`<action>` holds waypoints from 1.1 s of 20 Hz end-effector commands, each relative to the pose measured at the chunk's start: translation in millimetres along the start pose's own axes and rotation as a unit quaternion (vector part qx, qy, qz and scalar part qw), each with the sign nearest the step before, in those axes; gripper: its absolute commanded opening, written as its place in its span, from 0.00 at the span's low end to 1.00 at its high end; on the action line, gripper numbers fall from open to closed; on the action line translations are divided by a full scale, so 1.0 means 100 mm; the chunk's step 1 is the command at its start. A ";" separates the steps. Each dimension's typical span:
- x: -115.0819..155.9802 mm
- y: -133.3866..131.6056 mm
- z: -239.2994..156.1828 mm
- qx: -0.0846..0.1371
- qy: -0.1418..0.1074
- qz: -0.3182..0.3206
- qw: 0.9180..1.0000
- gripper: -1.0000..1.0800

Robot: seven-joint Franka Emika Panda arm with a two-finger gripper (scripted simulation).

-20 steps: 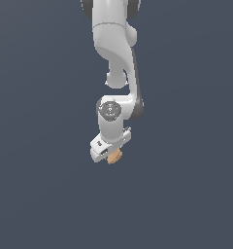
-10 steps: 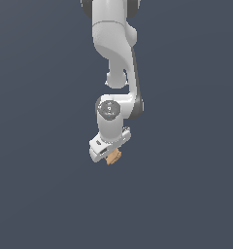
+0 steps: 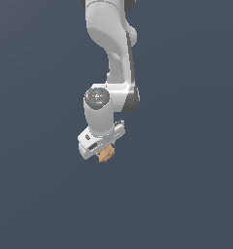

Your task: Pick up the object and move it to a goal position.

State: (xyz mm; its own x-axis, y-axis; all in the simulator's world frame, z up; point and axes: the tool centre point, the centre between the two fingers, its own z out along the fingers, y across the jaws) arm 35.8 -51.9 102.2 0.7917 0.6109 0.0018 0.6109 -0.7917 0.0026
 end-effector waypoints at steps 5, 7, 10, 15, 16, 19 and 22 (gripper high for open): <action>-0.12 0.34 -0.61 0.000 0.000 0.000 1.000 0.00; -0.16 0.45 -0.80 0.001 0.000 0.000 1.000 0.00; -0.22 0.61 -1.10 0.001 0.000 -0.001 1.000 0.00; -0.31 0.89 -1.57 0.001 0.000 -0.001 1.000 0.00; -0.32 0.93 -1.66 0.001 0.000 -0.001 1.000 0.00; -0.36 1.07 -1.88 0.001 0.000 -0.001 1.000 0.00; -0.39 1.18 -2.08 0.001 0.000 -0.001 1.000 0.00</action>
State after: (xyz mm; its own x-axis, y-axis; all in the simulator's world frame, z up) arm 74.5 -164.0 300.1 0.7909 0.6120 0.0024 0.6120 -0.7909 0.0011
